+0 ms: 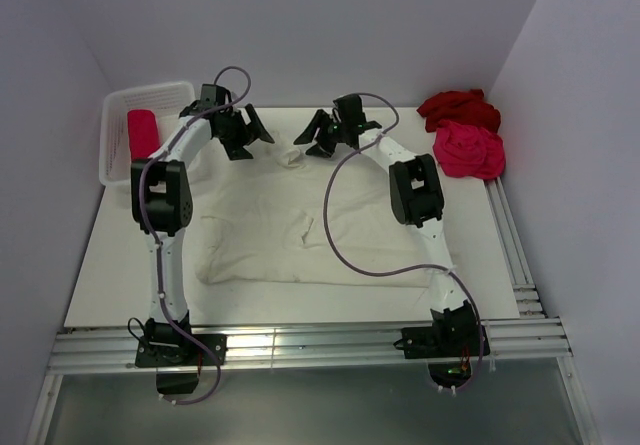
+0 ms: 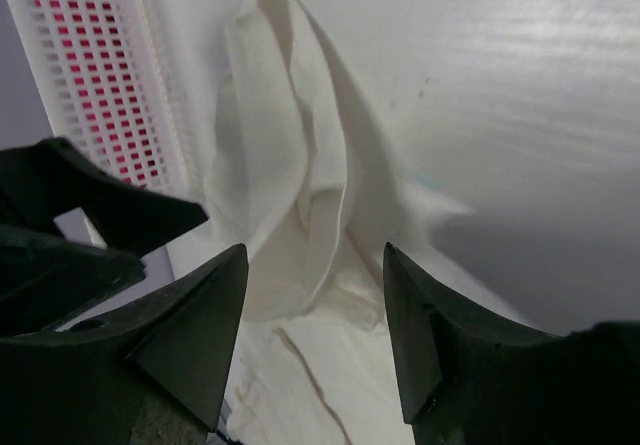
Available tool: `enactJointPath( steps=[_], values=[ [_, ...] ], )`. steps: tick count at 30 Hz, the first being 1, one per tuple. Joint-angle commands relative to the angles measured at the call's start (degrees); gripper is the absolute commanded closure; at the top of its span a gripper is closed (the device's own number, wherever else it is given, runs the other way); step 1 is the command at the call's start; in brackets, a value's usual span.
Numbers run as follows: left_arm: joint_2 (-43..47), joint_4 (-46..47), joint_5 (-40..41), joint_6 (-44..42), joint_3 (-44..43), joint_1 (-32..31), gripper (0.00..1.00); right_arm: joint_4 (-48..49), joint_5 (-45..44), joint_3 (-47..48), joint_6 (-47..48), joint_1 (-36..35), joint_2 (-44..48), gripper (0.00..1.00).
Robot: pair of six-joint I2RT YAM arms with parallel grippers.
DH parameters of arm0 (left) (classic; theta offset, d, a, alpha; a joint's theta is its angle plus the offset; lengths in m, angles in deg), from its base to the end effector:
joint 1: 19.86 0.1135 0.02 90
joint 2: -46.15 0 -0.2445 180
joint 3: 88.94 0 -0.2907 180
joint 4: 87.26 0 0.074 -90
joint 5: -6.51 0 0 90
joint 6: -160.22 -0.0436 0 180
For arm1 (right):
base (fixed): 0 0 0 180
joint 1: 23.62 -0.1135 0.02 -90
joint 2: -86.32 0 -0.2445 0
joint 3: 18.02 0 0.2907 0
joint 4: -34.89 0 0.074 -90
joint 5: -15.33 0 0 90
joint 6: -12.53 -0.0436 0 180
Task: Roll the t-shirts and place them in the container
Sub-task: Fold the tshirt
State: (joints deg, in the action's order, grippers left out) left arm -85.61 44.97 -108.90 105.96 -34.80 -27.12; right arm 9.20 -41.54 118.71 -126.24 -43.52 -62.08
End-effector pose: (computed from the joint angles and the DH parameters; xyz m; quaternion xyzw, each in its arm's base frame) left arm 0.5325 -0.0867 0.1747 -0.1615 0.9153 -0.3059 0.2064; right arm 0.5568 0.2269 0.1158 0.0917 0.8635 0.4507 0.2068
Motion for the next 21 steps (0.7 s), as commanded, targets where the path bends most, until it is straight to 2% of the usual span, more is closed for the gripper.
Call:
enactJointPath(
  steps=[1, 5, 9, 15, 17, 21],
  values=[
    [-1.3, 2.5, -1.6, 2.3, -2.0, -0.3, 0.10, 0.9, 2.8, -3.7, 2.9, -0.9, 8.6, 0.36],
    [-1.4, 2.6, -1.2, 2.3, -2.2, -0.3, 0.11, 9.4, 3.9, -12.4, 0.3, -0.9, 12.3, 0.27],
    [-1.6, 2.2, -1.0, 2.0, -2.1, -0.3, 0.11, 7.2, 4.8, -10.0, 0.4, -1.4, 10.8, 0.25],
    [-0.7, 2.8, -1.0, 2.1, 0.0, -0.5, 0.12, 5.0, 4.0, -6.0, 0.1, -2.4, 8.0, 0.28],
    [0.0, 2.9, -1.0, 2.0, 0.7, -0.5, 0.12, 7.1, 4.3, -6.6, -1.3, -2.5, 7.6, 0.29],
    [2.1, 2.4, -1.2, 0.8, 2.9, -0.6, 0.12, 9.2, 4.7, -6.9, -3.5, -2.7, 6.5, 0.36]
  ],
)
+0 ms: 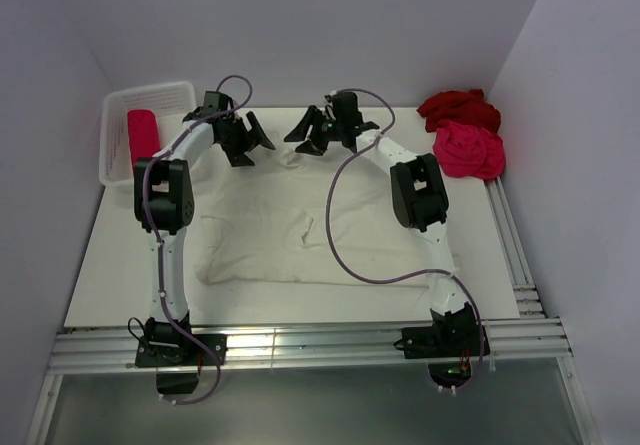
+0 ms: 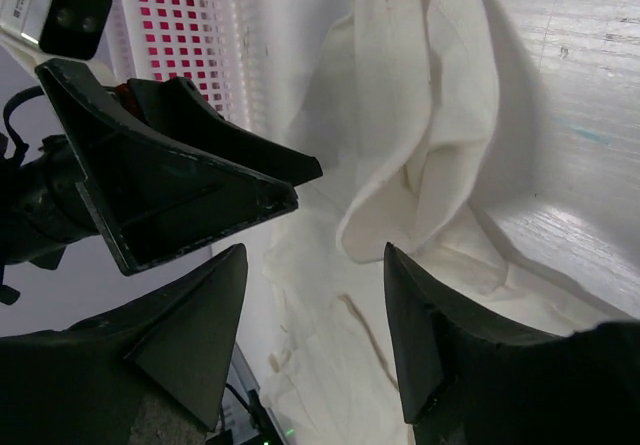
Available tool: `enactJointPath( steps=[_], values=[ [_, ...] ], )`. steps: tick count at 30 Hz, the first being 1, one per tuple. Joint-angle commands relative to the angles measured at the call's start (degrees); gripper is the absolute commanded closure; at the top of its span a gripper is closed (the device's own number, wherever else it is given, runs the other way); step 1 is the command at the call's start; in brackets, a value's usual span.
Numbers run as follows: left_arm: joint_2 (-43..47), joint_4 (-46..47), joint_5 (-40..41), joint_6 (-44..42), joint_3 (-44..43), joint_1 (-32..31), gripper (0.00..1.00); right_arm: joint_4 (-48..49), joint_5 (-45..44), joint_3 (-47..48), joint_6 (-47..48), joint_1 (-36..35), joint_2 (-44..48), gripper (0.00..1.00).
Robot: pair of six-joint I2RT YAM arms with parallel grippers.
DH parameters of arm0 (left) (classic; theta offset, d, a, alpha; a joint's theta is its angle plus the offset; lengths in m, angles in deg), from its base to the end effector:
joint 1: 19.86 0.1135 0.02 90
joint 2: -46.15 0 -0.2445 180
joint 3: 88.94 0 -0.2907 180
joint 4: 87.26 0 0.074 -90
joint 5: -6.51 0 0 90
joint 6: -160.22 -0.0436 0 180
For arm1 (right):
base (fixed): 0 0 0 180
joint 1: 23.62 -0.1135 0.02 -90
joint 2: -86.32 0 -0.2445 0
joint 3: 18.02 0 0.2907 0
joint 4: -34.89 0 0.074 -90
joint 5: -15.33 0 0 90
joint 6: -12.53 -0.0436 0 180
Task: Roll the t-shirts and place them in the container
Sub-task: Fold the tshirt
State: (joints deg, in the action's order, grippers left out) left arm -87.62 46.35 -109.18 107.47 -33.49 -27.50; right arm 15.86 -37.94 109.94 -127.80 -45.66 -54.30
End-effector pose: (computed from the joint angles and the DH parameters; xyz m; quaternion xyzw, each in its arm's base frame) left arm 0.5328 -0.0905 0.1500 -0.1745 0.9173 -0.3063 0.1853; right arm 0.5328 0.2438 0.1477 0.0537 0.8412 0.4951 0.2107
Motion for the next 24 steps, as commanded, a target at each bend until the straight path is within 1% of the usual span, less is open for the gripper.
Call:
enactJointPath(
  steps=[1, 4, 10, 13, 15, 18, 19, 22, 23, 24],
  values=[
    [4.7, 1.3, -0.9, -0.7, 2.5, -0.3, 0.12, 2.2, 1.2, 2.9, -2.0, -0.5, -2.3, 0.37],
    [6.7, 2.1, -1.0, -0.7, 5.8, -0.4, 0.12, 1.1, 1.0, 3.7, -1.7, -0.9, -2.7, 0.38],
    [9.4, 4.3, -0.3, -0.5, 11.1, -0.9, 0.12, -1.8, -2.2, 1.5, 1.3, -0.8, -1.1, 0.35],
    [9.1, 5.6, 0.2, -0.3, 13.0, -1.0, 0.12, -0.7, -2.0, -0.3, 0.8, -0.4, -0.9, 0.34],
    [8.6, 6.4, 0.5, -0.2, 14.0, -1.0, 0.12, -0.7, -1.5, 0.5, 0.6, -0.4, -1.4, 0.37],
    [7.7, 6.9, 0.5, -0.3, 14.6, -1.0, 0.12, -0.8, -0.9, 2.2, -0.2, -0.5, -2.9, 0.44],
    [7.4, 6.8, 0.5, -0.5, 14.6, -1.0, 0.12, -0.4, -0.8, 2.4, -0.6, -0.6, -3.5, 0.44],
    [6.5, 6.2, 0.7, -0.7, 14.3, -1.0, 0.13, 0.7, -0.4, 3.6, -1.6, -0.6, -4.5, 0.54],
    [6.3, 6.1, 0.9, -1.0, 14.4, -1.0, 0.13, 1.0, -0.3, 4.0, -2.1, -0.6, -4.8, 0.56],
    [5.9, 5.8, 1.1, -1.1, 14.5, -1.0, 0.13, 0.8, -0.2, 5.1, -2.1, -0.6, -5.5, 0.56]
  ],
)
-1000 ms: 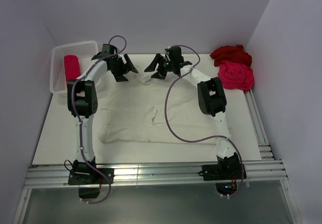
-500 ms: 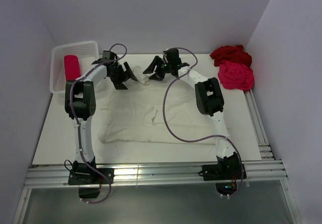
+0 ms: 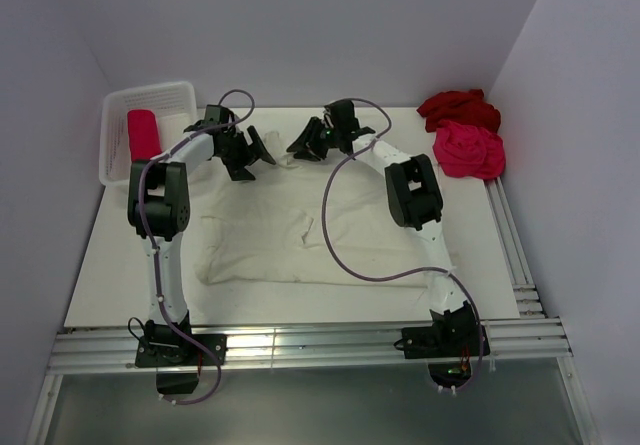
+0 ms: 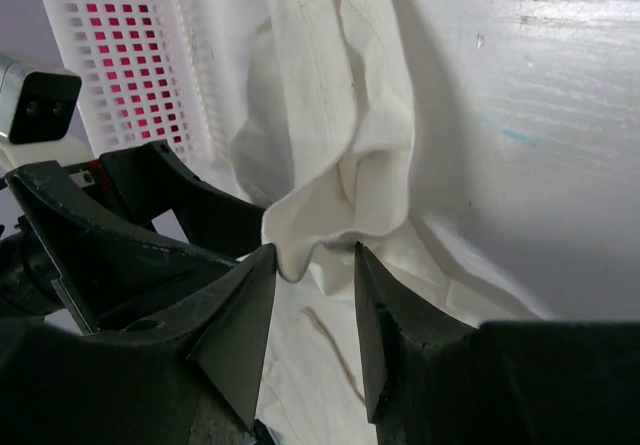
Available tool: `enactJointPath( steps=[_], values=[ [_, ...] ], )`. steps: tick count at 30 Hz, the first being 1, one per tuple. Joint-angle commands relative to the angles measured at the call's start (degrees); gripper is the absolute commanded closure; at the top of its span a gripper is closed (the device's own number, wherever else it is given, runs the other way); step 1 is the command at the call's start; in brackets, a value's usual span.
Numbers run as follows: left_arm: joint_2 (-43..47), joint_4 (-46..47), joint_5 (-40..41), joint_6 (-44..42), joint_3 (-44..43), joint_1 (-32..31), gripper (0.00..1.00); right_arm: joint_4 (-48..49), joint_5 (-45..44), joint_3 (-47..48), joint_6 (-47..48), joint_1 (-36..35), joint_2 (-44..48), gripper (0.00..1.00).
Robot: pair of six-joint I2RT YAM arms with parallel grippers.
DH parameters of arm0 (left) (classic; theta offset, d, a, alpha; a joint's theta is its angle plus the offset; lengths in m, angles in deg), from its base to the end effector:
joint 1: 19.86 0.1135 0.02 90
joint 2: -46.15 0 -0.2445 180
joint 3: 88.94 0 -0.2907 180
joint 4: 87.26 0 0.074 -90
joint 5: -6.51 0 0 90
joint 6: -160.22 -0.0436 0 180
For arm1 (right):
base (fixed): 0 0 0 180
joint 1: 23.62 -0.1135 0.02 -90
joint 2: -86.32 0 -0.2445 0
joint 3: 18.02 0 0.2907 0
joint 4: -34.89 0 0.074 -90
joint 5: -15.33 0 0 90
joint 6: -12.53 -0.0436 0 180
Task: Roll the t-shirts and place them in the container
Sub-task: Fold the tshirt
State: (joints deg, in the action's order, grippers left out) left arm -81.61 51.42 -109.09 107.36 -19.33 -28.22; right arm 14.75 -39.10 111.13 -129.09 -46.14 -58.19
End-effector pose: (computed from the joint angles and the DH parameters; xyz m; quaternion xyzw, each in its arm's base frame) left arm 0.4979 -0.0922 0.1232 -0.1754 0.9244 -0.2985 0.1602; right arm 0.5339 0.2488 0.1149 0.0773 0.8545 0.4795 0.1842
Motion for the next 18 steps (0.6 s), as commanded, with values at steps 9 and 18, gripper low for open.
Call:
enactJointPath(
  steps=[9, 18],
  values=[
    [-1.7, -0.9, 2.1, -1.4, 0.8, -0.2, 0.14, 6.5, 2.7, 3.2, -5.5, 0.6, -2.7, 1.00],
    [-1.7, -2.1, 2.8, -1.8, 0.1, -0.2, 0.14, 11.2, 0.3, 1.4, -8.2, 4.9, -0.7, 1.00]
  ],
)
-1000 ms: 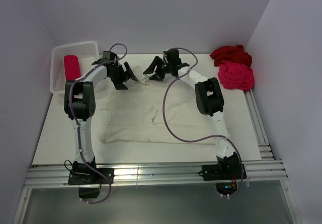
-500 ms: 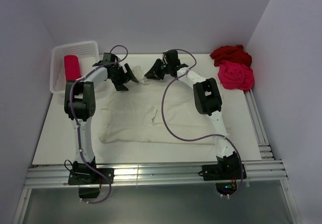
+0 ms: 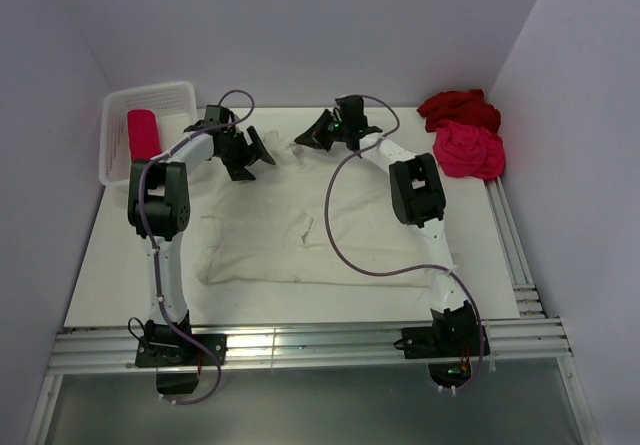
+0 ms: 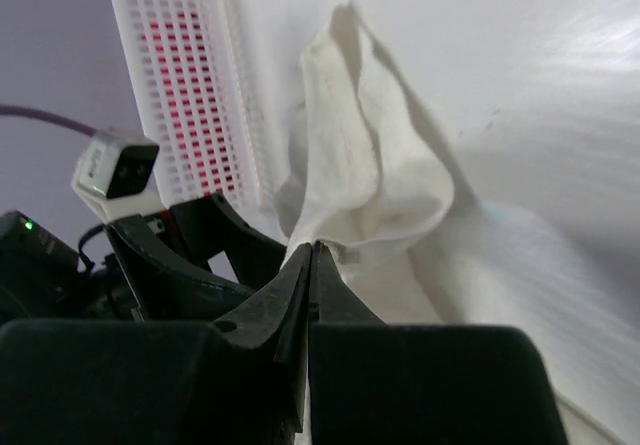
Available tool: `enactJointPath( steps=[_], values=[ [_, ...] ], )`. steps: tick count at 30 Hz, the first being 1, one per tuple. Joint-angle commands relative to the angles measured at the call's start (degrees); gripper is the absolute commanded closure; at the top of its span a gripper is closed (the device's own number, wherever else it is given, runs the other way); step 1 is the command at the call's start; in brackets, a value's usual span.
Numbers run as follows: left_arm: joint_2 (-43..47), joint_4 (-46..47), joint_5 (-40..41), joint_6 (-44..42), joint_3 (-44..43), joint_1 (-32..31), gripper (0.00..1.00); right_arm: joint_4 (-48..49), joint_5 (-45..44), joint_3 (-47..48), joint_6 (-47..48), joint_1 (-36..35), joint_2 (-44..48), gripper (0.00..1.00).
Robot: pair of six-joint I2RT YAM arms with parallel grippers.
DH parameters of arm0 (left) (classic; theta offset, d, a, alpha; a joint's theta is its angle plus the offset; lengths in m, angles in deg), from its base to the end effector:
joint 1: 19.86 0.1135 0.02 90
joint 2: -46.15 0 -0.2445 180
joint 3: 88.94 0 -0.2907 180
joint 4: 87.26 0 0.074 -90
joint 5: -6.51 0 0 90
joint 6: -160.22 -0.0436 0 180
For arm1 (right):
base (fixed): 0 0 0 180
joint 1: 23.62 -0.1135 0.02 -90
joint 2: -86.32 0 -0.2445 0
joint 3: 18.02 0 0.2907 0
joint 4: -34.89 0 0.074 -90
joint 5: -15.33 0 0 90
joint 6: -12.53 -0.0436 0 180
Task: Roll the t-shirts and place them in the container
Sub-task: Fold the tshirt
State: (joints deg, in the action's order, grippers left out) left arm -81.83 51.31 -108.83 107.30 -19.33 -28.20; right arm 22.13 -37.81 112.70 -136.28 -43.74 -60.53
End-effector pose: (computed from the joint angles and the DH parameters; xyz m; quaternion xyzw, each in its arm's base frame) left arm 0.4979 -0.0918 0.1211 -0.1766 0.9253 -0.2956 0.1588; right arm 0.5537 0.2307 0.1138 0.1190 0.8241 0.5167 0.1993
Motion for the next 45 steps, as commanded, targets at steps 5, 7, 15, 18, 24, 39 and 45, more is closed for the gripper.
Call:
enactJointPath(
  steps=[5, 7, 15, 18, 24, 39, 45],
  values=[
    [-1.7, -2.5, 2.7, -1.9, 0.0, -0.2, 0.14, 5.4, -2.6, -2.0, -1.2, 5.4, 2.3, 1.00],
    [-1.7, -2.4, 2.4, -1.9, 0.1, -0.2, 0.14, 5.5, -2.5, -1.6, -1.4, 6.1, 1.6, 1.00],
    [-1.3, -2.6, 2.8, -1.9, 0.9, -0.2, 0.14, 1.3, -4.1, -5.9, 1.6, 7.3, 4.0, 0.95],
    [-1.6, -3.0, 2.9, -2.0, 0.1, -0.1, 0.14, -4.7, -4.6, -4.6, 4.1, 7.2, 4.1, 0.61],
    [-2.7, -6.7, 1.7, -1.8, -7.6, 1.6, 0.13, -8.6, -5.7, -4.5, 9.4, 8.2, 8.6, 0.41],
    [-5.2, -4.0, 3.5, -5.9, -18.6, 3.8, 0.12, -15.9, -9.8, -24.9, 17.5, 19.0, 31.8, 0.43],
    [-8.2, 2.2, 4.3, -11.9, -20.3, 2.5, 0.12, -19.5, -8.9, -29.7, 21.5, 21.3, 37.8, 0.44]
  ],
)
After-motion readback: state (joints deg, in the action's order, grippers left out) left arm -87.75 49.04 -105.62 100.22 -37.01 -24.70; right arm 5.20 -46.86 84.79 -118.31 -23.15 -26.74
